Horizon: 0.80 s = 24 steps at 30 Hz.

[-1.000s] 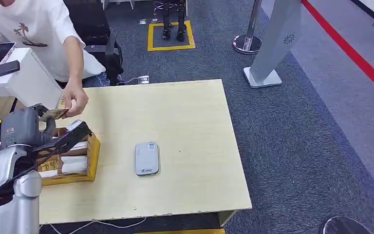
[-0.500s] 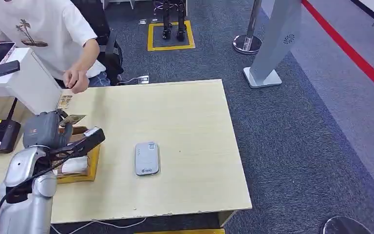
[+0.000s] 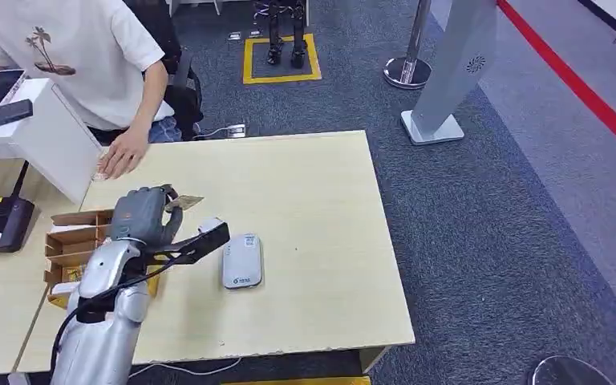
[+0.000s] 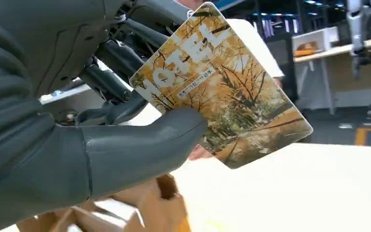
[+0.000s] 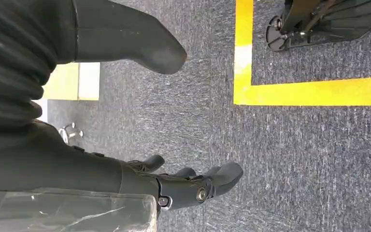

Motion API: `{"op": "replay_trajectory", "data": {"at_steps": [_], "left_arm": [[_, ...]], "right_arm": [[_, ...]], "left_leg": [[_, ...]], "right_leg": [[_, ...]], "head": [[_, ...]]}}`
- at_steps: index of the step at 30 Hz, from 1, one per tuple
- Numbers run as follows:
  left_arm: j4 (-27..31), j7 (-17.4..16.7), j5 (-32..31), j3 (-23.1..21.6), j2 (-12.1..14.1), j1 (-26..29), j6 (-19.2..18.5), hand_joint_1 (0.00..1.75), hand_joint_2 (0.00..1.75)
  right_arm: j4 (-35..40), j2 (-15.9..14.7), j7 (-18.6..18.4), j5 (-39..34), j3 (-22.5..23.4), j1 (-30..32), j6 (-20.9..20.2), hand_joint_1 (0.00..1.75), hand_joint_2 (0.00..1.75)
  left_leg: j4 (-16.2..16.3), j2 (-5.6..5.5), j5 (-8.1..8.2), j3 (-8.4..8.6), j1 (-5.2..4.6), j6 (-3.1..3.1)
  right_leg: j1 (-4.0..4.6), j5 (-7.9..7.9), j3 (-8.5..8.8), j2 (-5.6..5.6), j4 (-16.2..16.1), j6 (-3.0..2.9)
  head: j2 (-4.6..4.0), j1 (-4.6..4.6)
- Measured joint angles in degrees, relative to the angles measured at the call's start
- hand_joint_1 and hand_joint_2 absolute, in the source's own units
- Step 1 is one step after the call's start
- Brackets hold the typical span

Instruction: Pass the card to the sensor for recognition and then transmit it.

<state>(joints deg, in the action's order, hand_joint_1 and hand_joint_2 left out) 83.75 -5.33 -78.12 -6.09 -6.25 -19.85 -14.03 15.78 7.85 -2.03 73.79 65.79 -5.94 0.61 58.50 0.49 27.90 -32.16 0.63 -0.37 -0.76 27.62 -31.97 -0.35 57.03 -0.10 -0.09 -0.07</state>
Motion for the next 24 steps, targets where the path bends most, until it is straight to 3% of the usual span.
{"op": "replay_trajectory", "data": {"at_steps": [9,19,24], "left_arm": [[-3.78,-0.04,0.22,-2.73,-2.21,0.96,0.96,1.75,1.75],[-3.97,-0.04,0.09,-2.97,-2.29,1.14,1.03,1.75,1.75],[-6.66,-0.63,-0.74,-5.34,-3.65,4.42,1.75,1.75,1.75]], "right_arm": [[0.0,0.0,-0.07,0.77,-0.13,0.02,-0.04,0.0,1.75],[0.0,0.0,-0.07,0.76,-0.13,0.02,-0.04,0.0,1.75],[0.0,-0.02,-0.33,1.11,-0.2,0.02,-0.02,0.0,1.75]], "left_leg": [[0.0,0.01,0.01,0.0,0.0,0.01],[0.0,0.01,0.01,0.0,0.0,0.01],[0.0,-0.01,0.01,-0.02,0.0,0.02]], "right_leg": [[0.0,0.0,0.0,0.0,0.0,0.0],[0.0,0.0,0.0,0.0,0.0,0.0],[0.0,0.0,0.0,-0.01,0.0,0.0]], "head": [[0.0,0.0],[0.0,0.0],[0.0,0.0]]}}
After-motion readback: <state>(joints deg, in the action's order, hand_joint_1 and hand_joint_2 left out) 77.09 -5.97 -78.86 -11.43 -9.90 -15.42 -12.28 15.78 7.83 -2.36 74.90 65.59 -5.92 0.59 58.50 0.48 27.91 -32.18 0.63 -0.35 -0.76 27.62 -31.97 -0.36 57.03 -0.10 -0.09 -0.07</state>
